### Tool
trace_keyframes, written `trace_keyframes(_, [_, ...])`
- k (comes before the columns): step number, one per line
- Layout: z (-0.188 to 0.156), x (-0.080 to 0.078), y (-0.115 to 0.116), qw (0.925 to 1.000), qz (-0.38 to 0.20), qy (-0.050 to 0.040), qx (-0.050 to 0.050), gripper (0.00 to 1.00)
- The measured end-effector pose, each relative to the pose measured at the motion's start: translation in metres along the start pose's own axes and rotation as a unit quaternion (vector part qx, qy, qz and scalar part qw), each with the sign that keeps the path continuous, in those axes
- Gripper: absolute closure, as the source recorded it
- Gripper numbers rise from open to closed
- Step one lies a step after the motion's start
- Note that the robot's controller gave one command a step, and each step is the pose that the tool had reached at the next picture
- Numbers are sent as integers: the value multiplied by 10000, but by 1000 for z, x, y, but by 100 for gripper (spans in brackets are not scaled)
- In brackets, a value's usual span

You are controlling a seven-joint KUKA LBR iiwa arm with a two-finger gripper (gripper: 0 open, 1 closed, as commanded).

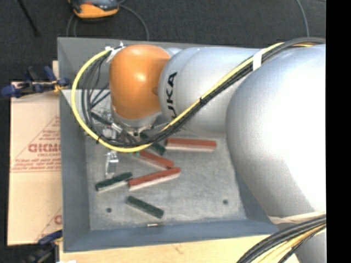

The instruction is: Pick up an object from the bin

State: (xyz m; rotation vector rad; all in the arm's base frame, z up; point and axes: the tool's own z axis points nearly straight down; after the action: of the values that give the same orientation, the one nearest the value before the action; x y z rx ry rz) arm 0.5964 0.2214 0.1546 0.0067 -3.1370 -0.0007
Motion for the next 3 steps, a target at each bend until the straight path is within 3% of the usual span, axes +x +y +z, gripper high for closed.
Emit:
trace_keyframes(1, [-5,-2,-1,10000,24,-40,-8,0])
trace_keyframes(2, [59,5,-77,10000,2,-51,-5,0])
trace_keyframes(3, [79,1,-94,9978,663,-75,-23,0])
